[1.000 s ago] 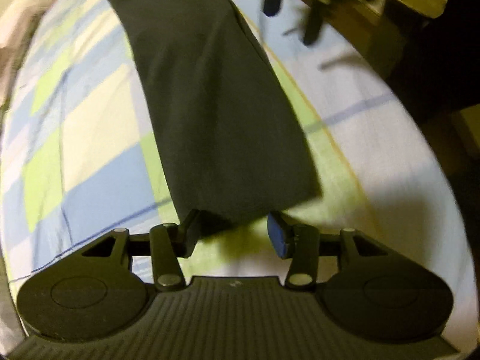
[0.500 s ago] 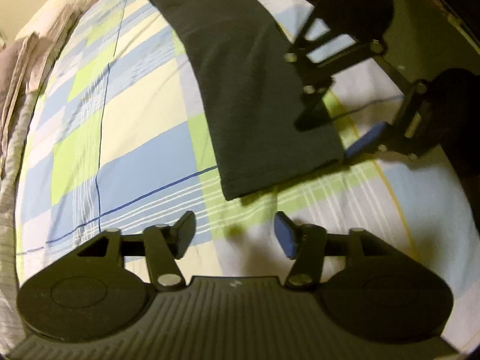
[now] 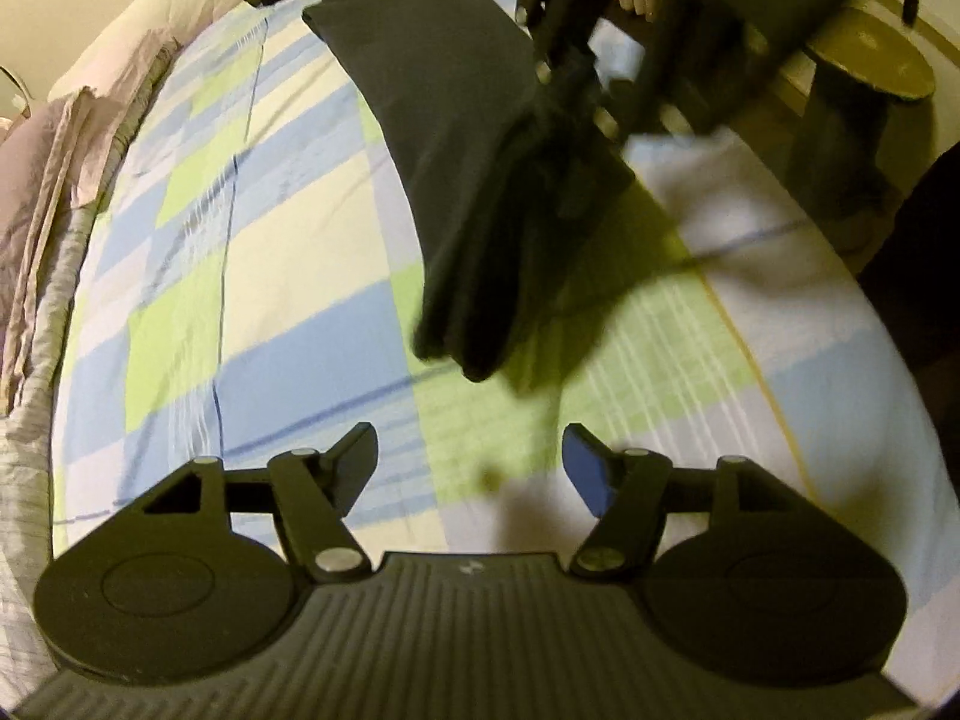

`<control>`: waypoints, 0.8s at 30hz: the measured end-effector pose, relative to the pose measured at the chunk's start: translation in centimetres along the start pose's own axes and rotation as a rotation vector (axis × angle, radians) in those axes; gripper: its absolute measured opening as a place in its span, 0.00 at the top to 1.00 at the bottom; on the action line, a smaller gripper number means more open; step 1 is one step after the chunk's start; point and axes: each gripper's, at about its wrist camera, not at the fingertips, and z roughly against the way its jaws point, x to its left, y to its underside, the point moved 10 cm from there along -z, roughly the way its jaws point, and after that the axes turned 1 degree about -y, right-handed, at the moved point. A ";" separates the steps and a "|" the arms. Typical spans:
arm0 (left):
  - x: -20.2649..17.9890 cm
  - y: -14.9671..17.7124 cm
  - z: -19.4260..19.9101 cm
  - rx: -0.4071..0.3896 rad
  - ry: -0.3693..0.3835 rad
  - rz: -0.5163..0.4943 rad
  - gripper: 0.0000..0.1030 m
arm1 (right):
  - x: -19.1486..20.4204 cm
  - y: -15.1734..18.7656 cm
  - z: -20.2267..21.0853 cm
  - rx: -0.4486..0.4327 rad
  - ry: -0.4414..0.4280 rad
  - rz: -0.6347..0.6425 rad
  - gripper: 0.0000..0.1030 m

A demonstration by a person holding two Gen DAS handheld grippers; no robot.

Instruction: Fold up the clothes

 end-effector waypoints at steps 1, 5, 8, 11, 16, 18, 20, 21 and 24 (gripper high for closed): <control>0.3 -0.5 0.1 -0.006 -0.004 -0.003 0.38 | -1.4 -0.6 0.7 -0.010 -0.024 -0.094 0.90; 1.6 -3.5 0.1 -0.032 -0.021 0.003 0.38 | -6.7 -1.4 3.8 -0.056 -0.072 -0.334 0.90; 2.8 -6.9 -0.7 -0.049 -0.030 0.001 0.38 | -12.7 -1.5 6.1 -0.103 -0.071 -0.479 0.90; 4.0 -10.9 -2.0 -0.065 -0.038 0.000 0.37 | -19.7 -1.4 8.5 -0.156 -0.071 -0.602 0.90; 6.0 -18.5 -5.5 -0.072 -0.041 0.034 0.37 | -31.3 1.2 9.7 -0.205 -0.070 -0.709 0.90; 6.5 -21.5 -7.5 -0.068 -0.024 0.063 0.37 | -36.1 3.0 9.3 -0.207 -0.062 -0.765 0.90; 6.8 -24.4 -9.7 -0.060 -0.004 0.076 0.37 | -40.4 5.1 8.4 -0.211 -0.067 -0.846 0.90; 6.9 -25.8 -10.7 -0.059 0.008 0.079 0.37 | -42.3 6.1 8.1 -0.208 -0.072 -0.882 0.90; 7.0 -29.8 -13.7 -0.055 0.051 0.088 0.37 | -46.1 8.9 6.1 -0.154 -0.136 -0.964 0.90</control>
